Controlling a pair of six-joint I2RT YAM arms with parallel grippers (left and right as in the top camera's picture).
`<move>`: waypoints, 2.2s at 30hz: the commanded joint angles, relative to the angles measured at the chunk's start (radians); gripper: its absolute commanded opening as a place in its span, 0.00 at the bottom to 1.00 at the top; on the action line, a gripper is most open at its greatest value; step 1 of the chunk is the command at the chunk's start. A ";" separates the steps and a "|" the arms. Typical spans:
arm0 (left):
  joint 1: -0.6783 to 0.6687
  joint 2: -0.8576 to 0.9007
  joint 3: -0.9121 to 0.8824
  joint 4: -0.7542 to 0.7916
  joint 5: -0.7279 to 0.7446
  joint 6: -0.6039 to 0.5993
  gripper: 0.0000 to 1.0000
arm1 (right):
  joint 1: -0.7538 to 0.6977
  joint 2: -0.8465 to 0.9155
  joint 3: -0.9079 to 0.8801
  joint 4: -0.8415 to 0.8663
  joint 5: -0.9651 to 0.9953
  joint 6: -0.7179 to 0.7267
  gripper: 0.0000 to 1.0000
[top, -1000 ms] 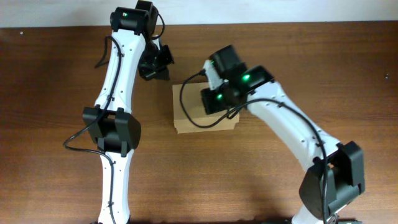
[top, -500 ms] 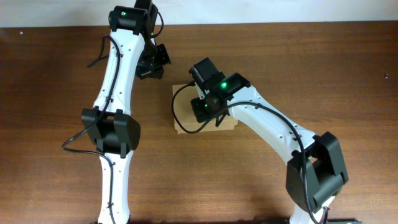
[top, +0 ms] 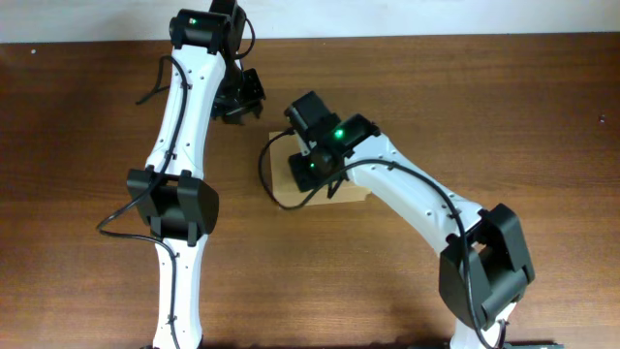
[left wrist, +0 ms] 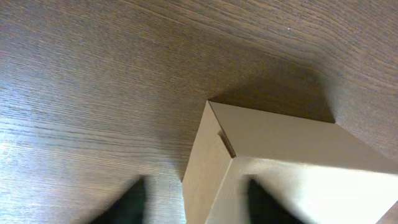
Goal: Pack container
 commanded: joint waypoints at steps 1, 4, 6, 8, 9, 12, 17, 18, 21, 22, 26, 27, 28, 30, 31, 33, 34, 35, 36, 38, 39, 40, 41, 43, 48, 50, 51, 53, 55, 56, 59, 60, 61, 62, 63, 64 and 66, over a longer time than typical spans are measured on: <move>0.005 -0.074 0.018 -0.003 -0.014 -0.002 1.00 | -0.008 -0.014 0.004 -0.029 0.043 -0.021 0.99; 0.005 -0.108 0.018 -0.003 -0.014 -0.002 1.00 | -0.008 -0.059 0.055 -0.051 0.043 -0.022 1.00; 0.005 -0.146 0.018 -0.003 -0.014 -0.002 1.00 | -0.008 -0.088 0.104 -0.080 0.042 -0.021 0.99; 0.005 -0.182 0.018 -0.003 -0.011 -0.002 1.00 | -0.008 -0.104 0.147 -0.107 0.043 -0.021 0.99; 0.005 -0.200 0.018 -0.003 -0.011 -0.002 1.00 | -0.008 -0.108 0.164 -0.127 0.043 -0.021 0.99; 0.005 -0.260 0.018 -0.003 0.014 0.050 1.00 | -0.010 -0.121 0.242 -0.243 0.032 -0.021 0.99; 0.012 -0.405 0.018 -0.003 0.049 0.126 1.00 | -0.030 -0.208 0.297 -0.370 0.033 -0.121 0.99; 0.015 -0.434 0.018 -0.003 0.047 0.131 1.00 | -0.035 -0.236 0.297 -0.385 0.036 -0.146 0.99; 0.032 -0.538 0.017 -0.003 0.044 0.159 1.00 | -0.061 -0.345 0.296 -0.425 0.049 -0.206 0.99; 0.036 -0.576 0.016 -0.003 0.032 0.159 0.99 | -0.073 -0.389 0.295 -0.436 0.055 -0.224 0.99; 0.034 -0.741 -0.039 -0.003 -0.023 0.159 1.00 | -0.131 -0.561 0.294 -0.475 0.055 -0.308 0.99; 0.035 -0.782 -0.066 -0.003 -0.030 0.159 1.00 | -0.143 -0.594 0.293 -0.483 0.055 -0.320 0.99; 0.035 -0.821 -0.101 -0.003 -0.039 0.159 1.00 | -0.156 -0.626 0.288 -0.490 0.054 -0.334 0.99; 0.035 -0.901 -0.183 -0.003 -0.058 0.158 1.00 | -0.182 -0.700 0.269 -0.501 0.055 -0.362 0.99; 0.035 -0.946 -0.235 -0.003 -0.072 0.153 1.00 | -0.190 -0.730 0.256 -0.504 0.055 -0.363 0.99; 0.035 -1.036 -0.350 -0.003 -0.095 0.143 1.00 | -0.207 -0.805 0.212 -0.505 0.054 -0.378 0.99; 0.035 -1.085 -0.412 -0.003 -0.110 0.134 0.99 | -0.207 -0.836 0.188 -0.504 0.055 -0.386 0.99; 0.035 -1.123 -0.461 -0.002 -0.123 0.120 0.99 | -0.207 -0.868 0.162 -0.503 0.055 -0.388 0.99; 0.035 -1.170 -0.518 0.004 -0.130 0.116 1.00 | -0.207 -0.909 0.126 -0.500 0.054 -0.388 0.99; 0.035 -1.257 -0.622 0.035 -0.130 0.113 0.99 | -0.207 -0.973 0.067 -0.498 0.054 -0.388 0.99; 0.035 -1.305 -0.673 0.058 -0.130 0.113 1.00 | -0.207 -1.012 0.030 -0.493 0.053 -0.387 0.99; 0.035 -1.355 -0.725 0.084 -0.130 0.113 1.00 | -0.207 -1.048 -0.005 -0.486 0.053 -0.385 0.99; 0.035 -1.404 -0.773 0.108 -0.131 0.113 1.00 | -0.207 -1.091 -0.046 -0.473 0.053 -0.385 0.99; 0.035 -1.503 -0.867 0.157 -0.135 0.113 1.00 | -0.207 -1.175 -0.123 -0.438 0.048 -0.384 0.99; 0.035 -1.782 -1.118 0.252 -0.135 0.114 1.00 | -0.207 -1.407 -0.321 -0.332 0.047 -0.385 0.99; 0.035 -1.867 -1.191 0.264 -0.135 0.114 1.00 | -0.207 -1.469 -0.373 -0.311 0.047 -0.385 0.99; 0.035 -1.909 -1.225 0.267 -0.135 0.114 1.00 | -0.207 -1.502 -0.401 -0.302 0.047 -0.385 0.99; 0.035 -1.983 -1.282 0.270 -0.134 0.114 1.00 | -0.207 -1.555 -0.447 -0.290 0.047 -0.385 0.99; 0.035 -2.042 -1.325 0.272 -0.134 0.114 1.00 | -0.207 -1.593 -0.480 -0.286 0.046 -0.384 0.99; 0.035 -2.073 -1.347 0.272 -0.134 0.114 1.00 | -0.207 -1.608 -0.492 -0.286 0.046 -0.384 0.99; 0.035 -2.148 -1.398 0.273 -0.134 0.114 1.00 | -0.207 -1.631 -0.515 -0.290 0.047 -0.384 0.99; 0.035 -2.164 -1.408 0.275 -0.134 0.113 1.00 | -0.207 -1.631 -0.515 -0.290 0.047 -0.384 0.99; 0.035 -2.177 -1.415 0.278 -0.134 0.113 1.00 | -0.207 -1.630 -0.515 -0.290 0.047 -0.385 0.99; 0.035 -2.187 -1.417 0.280 -0.134 0.105 1.00 | -0.207 -1.630 -0.515 -0.290 0.047 -0.384 0.99; 0.035 -2.189 -1.417 0.285 -0.134 0.105 1.00 | -0.207 -1.630 -0.515 -0.290 0.047 -0.385 0.99; 0.035 -2.190 -1.417 0.289 -0.134 0.097 1.00 | -0.207 -1.630 -0.515 -0.290 0.047 -0.385 0.99; 0.035 -2.189 -1.417 0.294 -0.134 0.094 1.00 | -0.207 -1.630 -0.515 -0.290 0.047 -0.385 0.99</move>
